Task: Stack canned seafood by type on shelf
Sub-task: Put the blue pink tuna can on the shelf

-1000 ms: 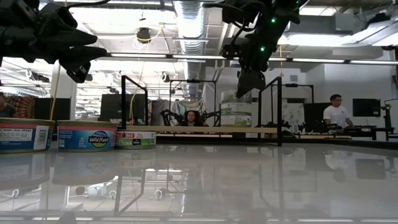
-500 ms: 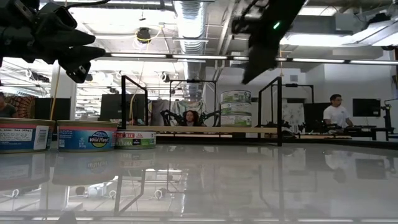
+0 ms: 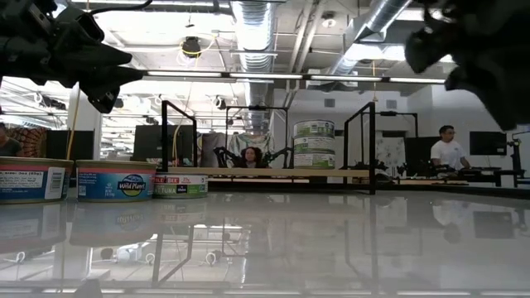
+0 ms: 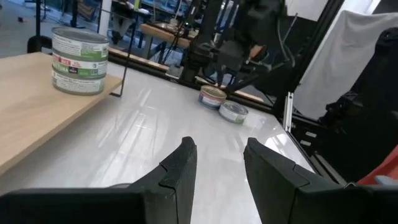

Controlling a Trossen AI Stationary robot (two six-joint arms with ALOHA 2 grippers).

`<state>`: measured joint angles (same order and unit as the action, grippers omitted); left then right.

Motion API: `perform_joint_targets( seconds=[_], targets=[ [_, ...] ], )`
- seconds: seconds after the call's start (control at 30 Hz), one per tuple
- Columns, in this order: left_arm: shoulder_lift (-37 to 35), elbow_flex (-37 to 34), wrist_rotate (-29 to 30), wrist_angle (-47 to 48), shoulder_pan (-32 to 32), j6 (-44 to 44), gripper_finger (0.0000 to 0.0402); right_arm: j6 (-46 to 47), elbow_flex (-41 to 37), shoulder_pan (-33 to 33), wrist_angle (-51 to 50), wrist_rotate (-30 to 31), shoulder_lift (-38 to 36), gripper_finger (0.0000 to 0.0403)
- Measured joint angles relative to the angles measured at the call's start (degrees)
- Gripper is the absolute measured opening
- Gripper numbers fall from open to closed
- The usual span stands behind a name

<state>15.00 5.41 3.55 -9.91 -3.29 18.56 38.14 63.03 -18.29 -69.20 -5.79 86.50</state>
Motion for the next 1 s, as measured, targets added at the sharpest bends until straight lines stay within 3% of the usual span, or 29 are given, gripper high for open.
perform_joint_targets(
  seconds=[0.13, 0.37, 0.7, 1.0],
  targets=[
    [-0.01, 0.00, 0.02, -0.06, -0.01, 0.33, 0.0126, 1.06, -2.32, -1.35, -2.50, -0.16, -0.04, 0.0158],
    [0.00, 0.00, -0.62, 0.17, -0.01, 1.12, 0.0126, -3.06, -7.20, 1.84, -6.07, -0.18, -0.02, 0.0131],
    [0.00, -0.02, -0.74, 0.15, -0.02, 0.78, 0.0126, -9.71, -12.80, 5.20, -6.67, 0.18, -0.02, 0.0127],
    [0.00, -0.02, -0.60, 0.13, 0.00, 0.77, 0.0126, -9.84, -15.94, 6.87, -3.00, 5.77, -0.07, 0.0112]
  ],
)
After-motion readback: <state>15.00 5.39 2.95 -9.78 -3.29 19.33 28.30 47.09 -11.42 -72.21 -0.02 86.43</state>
